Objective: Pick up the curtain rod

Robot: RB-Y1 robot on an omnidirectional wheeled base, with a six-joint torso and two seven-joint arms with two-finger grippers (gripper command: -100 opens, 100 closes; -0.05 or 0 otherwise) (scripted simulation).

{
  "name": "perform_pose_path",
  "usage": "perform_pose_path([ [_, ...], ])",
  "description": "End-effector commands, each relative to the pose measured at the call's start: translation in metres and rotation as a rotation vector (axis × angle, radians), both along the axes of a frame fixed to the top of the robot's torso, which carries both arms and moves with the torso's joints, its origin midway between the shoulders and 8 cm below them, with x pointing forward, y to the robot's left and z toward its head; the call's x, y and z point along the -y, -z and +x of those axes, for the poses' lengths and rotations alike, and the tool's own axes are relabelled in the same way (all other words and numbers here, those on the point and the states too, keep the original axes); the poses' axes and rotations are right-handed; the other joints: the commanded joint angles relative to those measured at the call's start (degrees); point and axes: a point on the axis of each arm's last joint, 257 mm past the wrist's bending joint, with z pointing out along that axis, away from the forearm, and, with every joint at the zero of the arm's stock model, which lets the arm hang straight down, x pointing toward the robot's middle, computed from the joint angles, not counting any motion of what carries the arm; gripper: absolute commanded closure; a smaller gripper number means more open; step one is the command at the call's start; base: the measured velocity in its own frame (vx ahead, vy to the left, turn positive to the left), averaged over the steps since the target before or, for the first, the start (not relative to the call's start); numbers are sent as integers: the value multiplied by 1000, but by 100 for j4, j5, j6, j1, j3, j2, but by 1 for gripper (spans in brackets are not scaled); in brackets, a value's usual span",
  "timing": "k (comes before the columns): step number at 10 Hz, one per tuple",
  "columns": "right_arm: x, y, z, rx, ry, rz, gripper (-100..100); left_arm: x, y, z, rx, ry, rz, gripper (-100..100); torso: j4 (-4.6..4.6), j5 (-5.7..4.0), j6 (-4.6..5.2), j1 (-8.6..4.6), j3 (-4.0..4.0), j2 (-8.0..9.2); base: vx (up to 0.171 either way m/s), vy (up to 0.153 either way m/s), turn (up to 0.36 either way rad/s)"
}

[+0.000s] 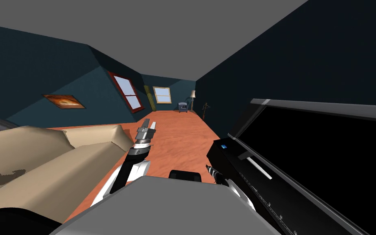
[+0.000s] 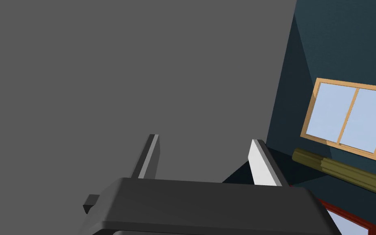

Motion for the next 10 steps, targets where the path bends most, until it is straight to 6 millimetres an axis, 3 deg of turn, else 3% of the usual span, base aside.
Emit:
perform_pose_path([
  [1,11,16,-15,-48,3,-38,-100,0,0,0,0,0,0,0,0,0,0,0,0,0,-20,-41,177],
  [2,12,16,-16,-50,4,-39,-100,0,0,0,0,0,0,0,-1,-2,8,-3,0,1,-9,-21,-52],
  [5,53,45,-65,-193,3,-155,-100,0,0,0,0,0,0,0,0,-2,9,-7,1,2,-30,-45,281],
  [6,58,49,-71,-207,9,-164,-100,0,0,0,0,0,0,0,1,-3,4,-9,4,8,-38,-52,170],
  [10,104,69,-128,-360,19,-281,-100,0,0,0,0,0,0,0,2,-3,5,-10,6,11,-45,-55,225],
])
